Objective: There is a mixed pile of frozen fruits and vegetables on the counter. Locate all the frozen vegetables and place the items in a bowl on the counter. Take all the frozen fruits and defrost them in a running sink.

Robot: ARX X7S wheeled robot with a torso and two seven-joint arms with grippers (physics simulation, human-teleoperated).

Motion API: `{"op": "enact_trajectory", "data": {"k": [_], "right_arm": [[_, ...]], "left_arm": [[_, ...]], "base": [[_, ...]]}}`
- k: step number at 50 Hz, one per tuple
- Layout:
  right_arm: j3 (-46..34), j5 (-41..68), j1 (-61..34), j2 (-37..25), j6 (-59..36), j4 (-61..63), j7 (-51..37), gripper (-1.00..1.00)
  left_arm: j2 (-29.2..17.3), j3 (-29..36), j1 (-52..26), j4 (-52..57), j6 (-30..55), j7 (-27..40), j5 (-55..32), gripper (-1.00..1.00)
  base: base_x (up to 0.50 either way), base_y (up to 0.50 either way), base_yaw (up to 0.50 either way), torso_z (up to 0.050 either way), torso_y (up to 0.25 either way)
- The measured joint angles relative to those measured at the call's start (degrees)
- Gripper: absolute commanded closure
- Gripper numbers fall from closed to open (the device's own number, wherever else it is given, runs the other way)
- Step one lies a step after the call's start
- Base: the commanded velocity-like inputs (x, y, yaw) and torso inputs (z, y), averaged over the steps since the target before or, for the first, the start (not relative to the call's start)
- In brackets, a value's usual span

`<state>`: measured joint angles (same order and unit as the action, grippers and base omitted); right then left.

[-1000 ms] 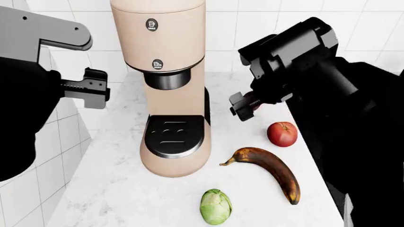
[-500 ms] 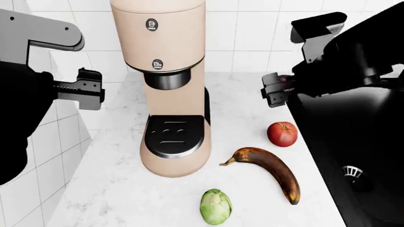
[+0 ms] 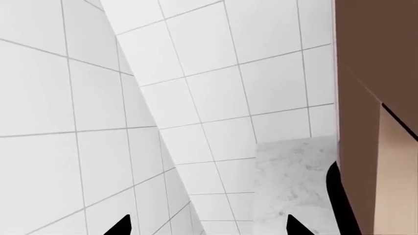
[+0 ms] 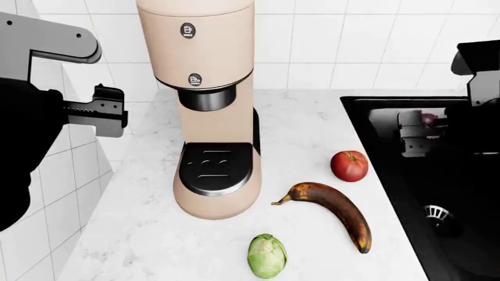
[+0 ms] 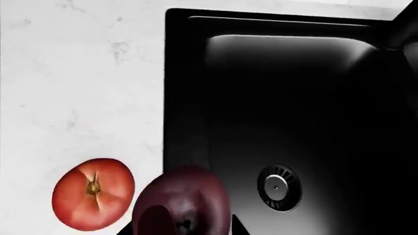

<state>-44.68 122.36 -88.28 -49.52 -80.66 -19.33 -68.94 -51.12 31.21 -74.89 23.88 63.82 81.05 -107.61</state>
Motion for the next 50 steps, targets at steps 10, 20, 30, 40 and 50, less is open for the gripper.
{"op": "enact_trajectory", "data": {"k": [10, 20, 30, 40, 50], "right_arm": [[-1.4, 4.8, 1.8, -4.7, 2.4, 1.7, -5.9, 1.0], [-3.1, 4.6, 3.7, -6.1, 3.9, 1.0, -8.0, 1.0], [-4.2, -0.5, 5.2, -5.5, 5.2, -0.9, -5.8, 1.0], [-5.9, -10.5, 5.2, -1.9, 7.8, -5.7, 0.4, 1.0], [-8.2, -19.1, 4.2, 2.6, 11.0, -12.4, 5.8, 1.0]], "left_arm": [[-0.1, 0.3, -0.1, 0.0, -0.2, -0.4, 0.3, -1.0], [-0.2, 0.6, 0.0, 0.0, -0.4, -1.0, 0.9, -1.0], [0.0, 0.9, -0.1, -0.1, -0.6, -1.3, 1.2, -1.0], [0.0, 1.2, 0.0, -0.3, -0.8, -1.9, 1.8, -1.0], [-0.1, 1.3, 0.2, -0.3, -1.3, -2.2, 2.1, -1.0]], "base": [[0.0, 0.0, 0.0, 0.0, 0.0], [0.0, 0.0, 0.0, 0.0, 0.0], [0.0, 0.0, 0.0, 0.0, 0.0], [0.0, 0.0, 0.0, 0.0, 0.0], [0.0, 0.0, 0.0, 0.0, 0.0]]}}
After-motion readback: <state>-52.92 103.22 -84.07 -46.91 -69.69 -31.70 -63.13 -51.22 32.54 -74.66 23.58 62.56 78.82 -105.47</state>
